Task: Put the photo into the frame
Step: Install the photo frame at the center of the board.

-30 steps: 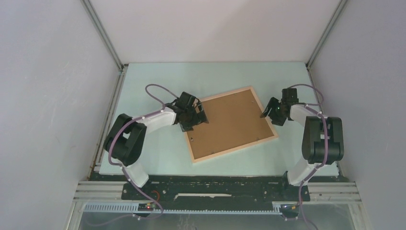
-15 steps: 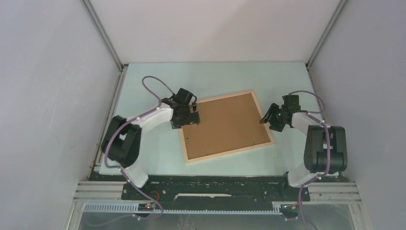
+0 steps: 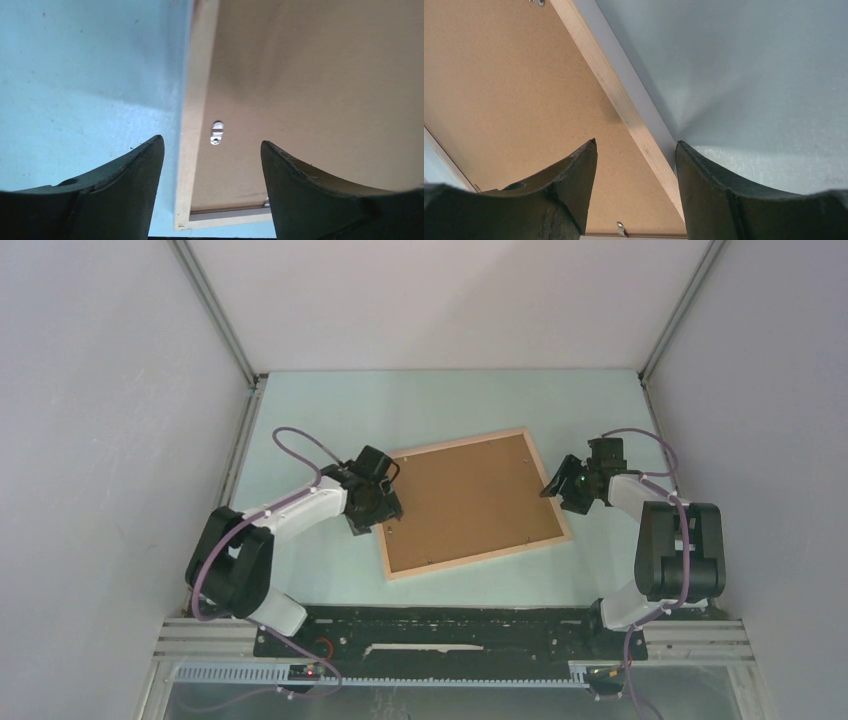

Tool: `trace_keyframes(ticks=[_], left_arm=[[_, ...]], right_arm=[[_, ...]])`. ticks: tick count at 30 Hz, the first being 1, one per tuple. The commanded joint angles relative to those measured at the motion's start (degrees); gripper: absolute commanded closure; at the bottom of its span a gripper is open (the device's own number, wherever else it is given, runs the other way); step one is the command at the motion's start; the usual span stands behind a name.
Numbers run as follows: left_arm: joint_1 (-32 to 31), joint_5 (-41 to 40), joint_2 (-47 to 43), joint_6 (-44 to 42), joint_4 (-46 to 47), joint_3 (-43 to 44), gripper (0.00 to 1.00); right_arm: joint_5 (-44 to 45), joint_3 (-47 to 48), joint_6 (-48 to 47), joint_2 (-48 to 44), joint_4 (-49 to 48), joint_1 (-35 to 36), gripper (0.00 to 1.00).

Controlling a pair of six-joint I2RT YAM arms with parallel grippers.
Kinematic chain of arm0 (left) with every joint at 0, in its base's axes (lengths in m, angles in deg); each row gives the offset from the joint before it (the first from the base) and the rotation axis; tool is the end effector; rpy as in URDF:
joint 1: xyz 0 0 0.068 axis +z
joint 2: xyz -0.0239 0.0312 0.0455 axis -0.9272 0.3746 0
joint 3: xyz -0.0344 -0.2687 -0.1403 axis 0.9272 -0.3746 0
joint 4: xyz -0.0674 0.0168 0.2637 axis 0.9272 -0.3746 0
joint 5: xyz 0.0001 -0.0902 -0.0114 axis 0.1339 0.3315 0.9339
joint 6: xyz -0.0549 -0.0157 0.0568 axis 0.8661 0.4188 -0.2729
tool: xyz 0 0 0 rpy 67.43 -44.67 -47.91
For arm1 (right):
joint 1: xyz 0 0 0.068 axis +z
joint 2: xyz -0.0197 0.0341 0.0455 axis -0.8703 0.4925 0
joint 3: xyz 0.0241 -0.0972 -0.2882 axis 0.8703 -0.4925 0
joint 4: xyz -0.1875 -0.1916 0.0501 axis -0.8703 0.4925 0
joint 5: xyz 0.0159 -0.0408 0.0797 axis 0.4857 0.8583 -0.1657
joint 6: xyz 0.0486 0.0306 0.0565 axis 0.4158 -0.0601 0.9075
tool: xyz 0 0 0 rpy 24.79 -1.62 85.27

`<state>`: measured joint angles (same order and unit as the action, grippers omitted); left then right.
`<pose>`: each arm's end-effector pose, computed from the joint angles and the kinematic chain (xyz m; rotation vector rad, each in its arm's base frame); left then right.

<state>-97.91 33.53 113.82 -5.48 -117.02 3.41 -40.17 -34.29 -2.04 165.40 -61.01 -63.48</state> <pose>0.2648 -0.1429 0.1939 -0.5488 2.7169 -0.2214 0.3194 0.0039 0.1568 0.5225 2.5546 0.5269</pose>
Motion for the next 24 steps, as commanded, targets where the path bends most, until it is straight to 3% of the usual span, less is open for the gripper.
trace_keyframes(ticks=[1, 4, 12, 24], left_arm=[[-0.4, -1.4, 0.7, 4.2, 1.6, -3.1, 0.22], [-0.5, -0.1, 2.8, 3.5, 3.4, -3.9, 0.19], [-1.2, -1.1, 2.4, 4.6, 5.2, -6.7, 0.32], [-1.1, -2.7, 1.8, 5.5, 6.0, -8.9, 0.66]], right_arm=[[-2.4, 0.1, 1.5, -1.1, -1.8, 1.0, 0.34], [-2.4, 0.1, 1.5, -1.2, -1.9, 1.0, 0.34], [-2.2, 0.1, 1.4, -1.6, -2.0, 1.1, 0.34], [-1.6, 0.1, 1.2, -1.8, -1.8, 1.4, 0.34]])
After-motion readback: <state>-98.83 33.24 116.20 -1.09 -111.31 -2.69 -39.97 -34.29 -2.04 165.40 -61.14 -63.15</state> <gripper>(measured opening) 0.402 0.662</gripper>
